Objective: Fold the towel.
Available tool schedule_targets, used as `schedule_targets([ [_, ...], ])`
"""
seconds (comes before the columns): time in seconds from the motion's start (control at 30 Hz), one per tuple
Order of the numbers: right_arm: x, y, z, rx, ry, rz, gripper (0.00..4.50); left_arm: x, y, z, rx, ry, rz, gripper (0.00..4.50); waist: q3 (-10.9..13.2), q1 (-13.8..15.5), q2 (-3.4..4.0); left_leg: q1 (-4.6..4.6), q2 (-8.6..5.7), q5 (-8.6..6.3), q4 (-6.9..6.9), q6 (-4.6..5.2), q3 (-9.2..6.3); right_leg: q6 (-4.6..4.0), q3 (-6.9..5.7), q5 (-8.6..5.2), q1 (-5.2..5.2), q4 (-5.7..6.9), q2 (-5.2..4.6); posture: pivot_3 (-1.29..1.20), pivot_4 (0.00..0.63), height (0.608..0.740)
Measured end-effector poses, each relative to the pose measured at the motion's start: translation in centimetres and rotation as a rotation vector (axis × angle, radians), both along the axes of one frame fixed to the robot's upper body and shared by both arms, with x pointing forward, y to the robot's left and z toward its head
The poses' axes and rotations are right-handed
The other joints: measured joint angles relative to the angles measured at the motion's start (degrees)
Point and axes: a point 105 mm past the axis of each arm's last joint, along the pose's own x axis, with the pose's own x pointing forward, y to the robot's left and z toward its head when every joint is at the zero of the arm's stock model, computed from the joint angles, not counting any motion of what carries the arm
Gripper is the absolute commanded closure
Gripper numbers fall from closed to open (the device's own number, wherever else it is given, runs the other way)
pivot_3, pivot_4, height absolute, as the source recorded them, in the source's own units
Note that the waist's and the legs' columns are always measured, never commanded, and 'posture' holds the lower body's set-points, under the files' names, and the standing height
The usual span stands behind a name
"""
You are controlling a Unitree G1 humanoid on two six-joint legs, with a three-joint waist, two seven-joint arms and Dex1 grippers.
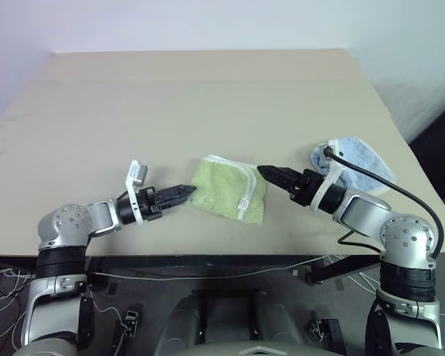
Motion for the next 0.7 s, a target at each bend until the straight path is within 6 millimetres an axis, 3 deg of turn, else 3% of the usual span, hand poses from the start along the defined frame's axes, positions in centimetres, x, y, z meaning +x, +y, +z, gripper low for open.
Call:
schedule_targets([
  [0.1,-0.1,0.1,0.1,0.000,-0.004,0.000,0.00,0.7,1.7,1.3,0.016,-0.052,0.066,0.02,0.00,0.04,0.00,0.00,-0.01,0.00,0.00,0.00,0.02,0.00,0.00,0.00,0.01,-0.01,0.00,0.00,0.150,0.740],
  [0.2,-0.1,0.2,0.1,0.003,-0.003,0.000,0.00,1.1,2.0,0.1,0.085,-0.033,0.093,0.02,0.00,0.16,0.00,0.00,-0.01,0.00,0.00,0.00,0.02,0.00,0.00,0.00,0.01,0.00,0.00,0.00,0.150,0.740],
  [0.4,-0.1,0.4,0.0,0.009,0.000,0.003,0.00,1.6,-0.3,-2.3,0.187,0.018,0.012,0.02,0.00,1.11,0.00,0.00,-0.02,0.00,0.02,0.00,0.02,0.00,0.00,0.00,0.02,0.00,0.00,0.00,0.150,0.740],
  [0.7,-0.3,0.5,-0.6,0.022,0.017,-0.007,0.00,2.2,-3.0,-2.6,0.205,-0.011,-0.087,0.02,-0.01,2.57,0.01,0.00,-0.12,-0.01,0.16,0.02,-0.04,0.01,-0.07,0.00,0.15,-0.01,-0.03,0.00,0.150,0.740],
])
